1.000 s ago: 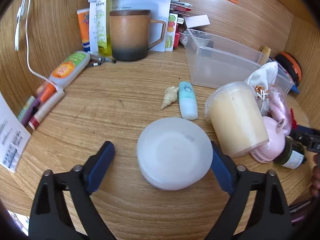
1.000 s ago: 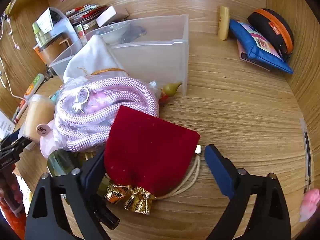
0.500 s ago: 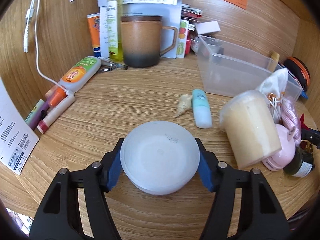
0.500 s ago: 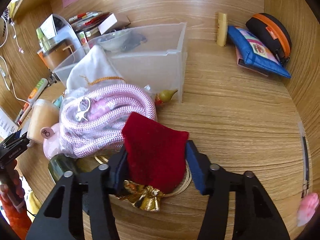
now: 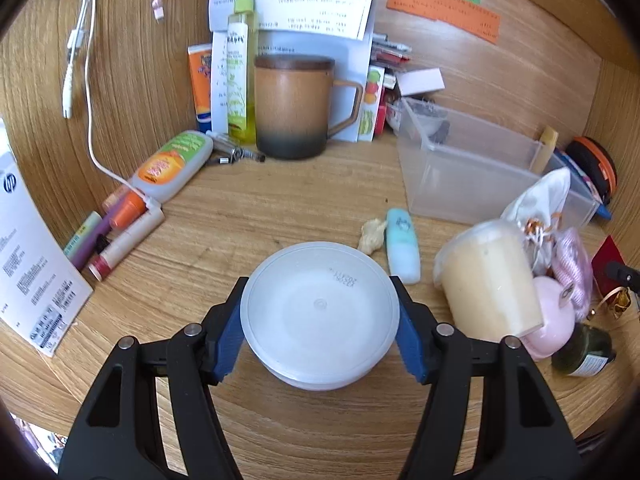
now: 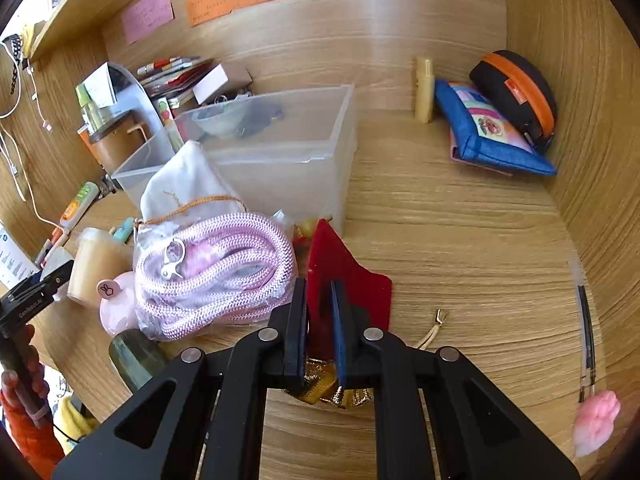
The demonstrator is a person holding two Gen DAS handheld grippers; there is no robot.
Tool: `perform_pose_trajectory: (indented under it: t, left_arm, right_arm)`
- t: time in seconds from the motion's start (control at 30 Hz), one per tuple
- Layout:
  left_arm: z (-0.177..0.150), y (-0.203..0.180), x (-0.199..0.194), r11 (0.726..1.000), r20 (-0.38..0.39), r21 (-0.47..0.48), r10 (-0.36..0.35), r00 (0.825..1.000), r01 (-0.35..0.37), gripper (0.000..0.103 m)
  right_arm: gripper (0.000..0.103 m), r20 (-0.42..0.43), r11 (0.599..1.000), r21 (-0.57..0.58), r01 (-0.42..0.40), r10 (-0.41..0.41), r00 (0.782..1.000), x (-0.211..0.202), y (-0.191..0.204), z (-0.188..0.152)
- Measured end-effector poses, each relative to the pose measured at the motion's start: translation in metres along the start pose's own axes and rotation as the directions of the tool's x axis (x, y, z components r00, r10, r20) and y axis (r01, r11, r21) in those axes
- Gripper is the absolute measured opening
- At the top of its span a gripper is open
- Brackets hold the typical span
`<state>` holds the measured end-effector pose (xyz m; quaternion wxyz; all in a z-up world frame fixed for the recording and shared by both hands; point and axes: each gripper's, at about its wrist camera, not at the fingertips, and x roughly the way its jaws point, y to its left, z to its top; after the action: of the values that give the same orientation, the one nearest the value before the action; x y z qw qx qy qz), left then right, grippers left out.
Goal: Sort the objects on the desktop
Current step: 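Carry the white container and red pouch over the clear bin with both grippers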
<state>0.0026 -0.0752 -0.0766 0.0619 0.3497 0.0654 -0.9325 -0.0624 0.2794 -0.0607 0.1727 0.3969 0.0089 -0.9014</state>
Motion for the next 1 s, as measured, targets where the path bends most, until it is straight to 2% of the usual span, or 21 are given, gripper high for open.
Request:
perform_pose_trajectory:
  t: [0.43, 0.67, 0.83, 1.0]
  left_arm:
    - [0.037, -0.012, -0.025, 0.999, 0.08, 0.028, -0.047, 0.996, 0.045, 0.065]
    - [0.067, -0.02, -0.03, 0.992, 0.092, 0.058, -0.119, 0.989, 0.114, 0.065]
    - [0.091, -0.031, -0.03, 0.974, 0.084, 0.097, -0.212, 0.974, 0.203, 0.065]
    - [0.114, -0.05, -0.022, 0.96, 0.067, 0.147, -0.252, 0.966, 0.24, 0.065]
  right_arm:
    - [0.009, 0.115, 1.0, -0.029, 0.003, 0.001, 0.993, -0.037, -0.001, 0.027]
    - [0.009, 0.185, 0.999, -0.049, -0.012, 0.021, 0.983, -0.054, 0.004, 0.05]
    - [0.009, 0.222, 0.998, -0.059, -0.027, 0.039, 0.974, -0.06, 0.007, 0.068]
    - [0.009, 0.253, 0.996, -0.087, -0.022, 0.044, 0.966, -0.06, 0.012, 0.087]
